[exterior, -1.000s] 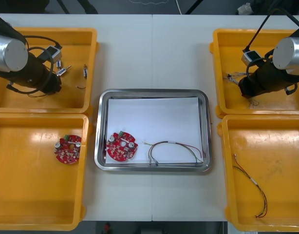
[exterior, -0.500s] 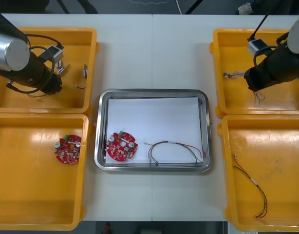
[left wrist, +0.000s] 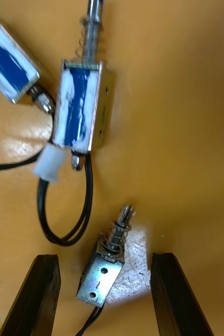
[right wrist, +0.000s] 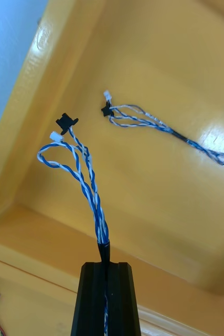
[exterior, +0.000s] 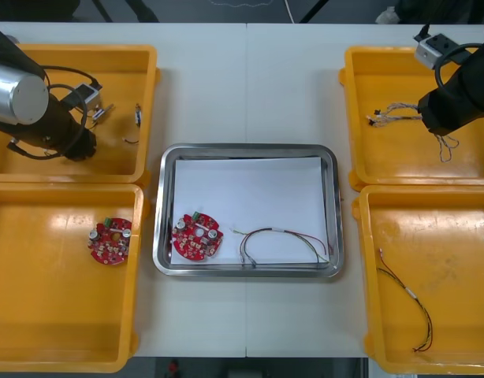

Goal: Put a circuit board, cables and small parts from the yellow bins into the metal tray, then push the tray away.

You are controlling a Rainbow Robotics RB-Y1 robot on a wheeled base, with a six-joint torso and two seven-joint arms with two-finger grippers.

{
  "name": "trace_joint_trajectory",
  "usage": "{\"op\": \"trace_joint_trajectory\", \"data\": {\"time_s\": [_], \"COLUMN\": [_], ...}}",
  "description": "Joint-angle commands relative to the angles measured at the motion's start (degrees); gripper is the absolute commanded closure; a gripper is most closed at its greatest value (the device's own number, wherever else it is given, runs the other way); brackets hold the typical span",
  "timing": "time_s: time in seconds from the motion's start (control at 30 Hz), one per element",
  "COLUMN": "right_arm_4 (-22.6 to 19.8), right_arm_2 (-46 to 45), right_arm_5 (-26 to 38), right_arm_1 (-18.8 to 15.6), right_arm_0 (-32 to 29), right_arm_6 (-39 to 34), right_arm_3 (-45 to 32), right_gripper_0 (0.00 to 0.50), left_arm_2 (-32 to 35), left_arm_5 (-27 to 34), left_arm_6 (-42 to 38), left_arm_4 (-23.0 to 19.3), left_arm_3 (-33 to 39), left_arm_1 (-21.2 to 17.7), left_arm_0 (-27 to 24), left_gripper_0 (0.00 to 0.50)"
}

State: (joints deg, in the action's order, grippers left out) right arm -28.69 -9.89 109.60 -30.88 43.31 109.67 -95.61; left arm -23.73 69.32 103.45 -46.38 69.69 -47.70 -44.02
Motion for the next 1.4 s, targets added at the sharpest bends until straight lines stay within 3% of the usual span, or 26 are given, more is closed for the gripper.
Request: {"op": "trace_joint_trajectory", "data": {"time_s": [0.03, 0.07, 0.1, 0.13, 0.17, 0.47, 0.77, 1.03, 1.23, 1.4], "right_arm_4": [-0.9, -1.0, -1.2, -1.6, -1.7, -6.6, -8.0, -5.4, -4.8, -4.8], "right_arm_2": [-2.8, -2.9, -3.1, -3.1, -3.1, -3.0, -2.8, -1.5, -1.4, -1.4], "right_arm_5": [0.4, 0.4, 0.4, 0.4, 0.4, 0.4, 0.4, 0.4, 0.4, 0.4], "right_arm_1": [-2.3, -2.3, -2.4, -2.5, -2.5, -3.8, -5.1, -5.4, -5.3, -5.4], "right_arm_0": [-0.1, -0.2, -0.2, -0.2, -0.2, -0.2, -0.2, -0.2, -0.2, -0.2], "right_arm_6": [1.6, 1.7, 1.8, 2.0, 2.1, 3.5, 4.9, 6.1, 6.6, 6.7], "right_arm_3": [-5.1, -5.5, -6.1, -7.1, -7.7, -10.5, -11.9, -11.9, -11.9, -11.9], "right_gripper_0": [0.500, 0.500, 0.500, 0.500, 0.500, 0.500, 0.500, 0.500, 0.500, 0.500], "left_arm_2": [-1.1, -1.3, -1.3, -1.3, -1.4, 0.4, 7.9, 9.1, 9.0, 9.0], "left_arm_5": [-2.2, -2.3, -2.5, -2.5, -2.5, -2.1, 9.3, 19.8, 24.0, 30.9], "left_arm_6": [6.7, 6.6, 6.6, 6.4, 6.4, 6.3, 4.5, -10.9, -18.5, -28.1], "left_arm_4": [0.9, 0.9, 1.1, 1.0, 0.9, 0.7, -0.2, 1.4, 1.3, 2.6], "left_arm_3": [1.4, 1.4, 1.4, 1.4, 1.4, 2.2, 8.5, 20.5, 26.7, 34.1], "left_arm_1": [-2.0, -2.0, -2.1, -2.0, -2.0, -2.0, -2.1, -1.5, 0.1, 4.3], "left_arm_0": [1.0, 1.0, 1.0, 1.0, 1.0, 1.0, 0.7, -0.1, -0.1, -0.8], "left_gripper_0": [0.000, 0.000, 0.107, 0.405, 0.496, 0.500, 0.500, 0.500, 0.500, 0.500]}}
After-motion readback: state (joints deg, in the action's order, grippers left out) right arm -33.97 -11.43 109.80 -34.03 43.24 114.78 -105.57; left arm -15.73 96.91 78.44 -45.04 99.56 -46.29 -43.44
